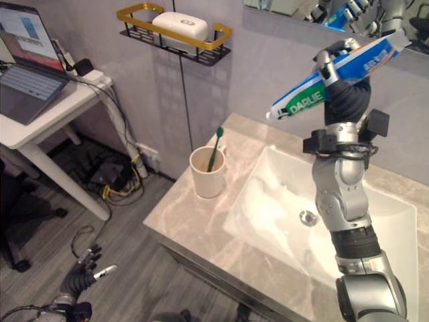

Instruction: Put brush and paste in cup on sink, flatten towel.

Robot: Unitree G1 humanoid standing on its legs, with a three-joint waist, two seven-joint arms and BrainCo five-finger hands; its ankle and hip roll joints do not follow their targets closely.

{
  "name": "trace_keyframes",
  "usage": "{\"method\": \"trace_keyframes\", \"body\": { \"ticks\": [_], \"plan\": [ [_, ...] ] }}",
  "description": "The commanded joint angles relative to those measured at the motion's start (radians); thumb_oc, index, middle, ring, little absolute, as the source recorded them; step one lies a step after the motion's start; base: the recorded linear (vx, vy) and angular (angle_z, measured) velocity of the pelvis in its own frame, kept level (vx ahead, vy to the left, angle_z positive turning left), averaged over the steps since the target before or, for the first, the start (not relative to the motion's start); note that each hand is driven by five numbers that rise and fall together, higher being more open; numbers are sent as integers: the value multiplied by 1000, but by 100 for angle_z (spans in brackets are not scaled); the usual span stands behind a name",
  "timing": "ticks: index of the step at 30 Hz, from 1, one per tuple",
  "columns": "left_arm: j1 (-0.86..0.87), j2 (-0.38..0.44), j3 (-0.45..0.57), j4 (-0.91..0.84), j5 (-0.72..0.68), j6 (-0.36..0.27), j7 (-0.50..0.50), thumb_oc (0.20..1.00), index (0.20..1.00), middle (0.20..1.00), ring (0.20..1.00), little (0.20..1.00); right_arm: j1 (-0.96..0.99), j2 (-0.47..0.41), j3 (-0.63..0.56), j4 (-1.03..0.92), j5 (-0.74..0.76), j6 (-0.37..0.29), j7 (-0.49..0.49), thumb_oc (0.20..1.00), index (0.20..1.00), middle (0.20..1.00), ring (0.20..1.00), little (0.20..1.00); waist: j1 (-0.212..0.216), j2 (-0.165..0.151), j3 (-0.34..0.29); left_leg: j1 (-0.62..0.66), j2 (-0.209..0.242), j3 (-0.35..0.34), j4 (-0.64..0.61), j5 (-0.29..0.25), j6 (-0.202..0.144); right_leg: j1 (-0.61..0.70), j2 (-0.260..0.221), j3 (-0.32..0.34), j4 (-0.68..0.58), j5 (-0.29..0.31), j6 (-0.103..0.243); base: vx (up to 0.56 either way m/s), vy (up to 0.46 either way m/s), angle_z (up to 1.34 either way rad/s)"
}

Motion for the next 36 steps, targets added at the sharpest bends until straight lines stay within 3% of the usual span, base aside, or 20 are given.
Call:
{"method": "trace_keyframes", "body": {
  "ticks": [1, 22, 36],
  "plan": [
    [21, 92, -15, -60, -38, -15, -6, 1000, 1000, 1000, 1000, 1000, -104, -47, 13, -56, -24, -26, 11, 200, 200, 200, 200, 200, 37, -7, -58, -1, -76, 57, -4, 12, 69, 5, -59, -26, 85, -48, 84, 40, -38, 1],
    [39, 100, -52, -129, -39, -24, 14, 1000, 1000, 1000, 1000, 1000, -153, 41, 108, 82, -2, 7, 21, 200, 200, 200, 200, 200, 50, -19, -67, 34, -62, 88, -14, -6, 52, 66, -36, -23, 46, -68, 71, 14, -10, -3],
    [43, 85, -44, -137, -40, -21, 29, 1000, 1000, 1000, 1000, 1000, -137, 61, 170, 70, -9, 52, 51, 200, 200, 200, 200, 200, 50, -28, -60, 37, -62, 87, -14, -10, 55, 70, -34, -19, 47, -67, 71, 0, 0, 0]
  ]
}}
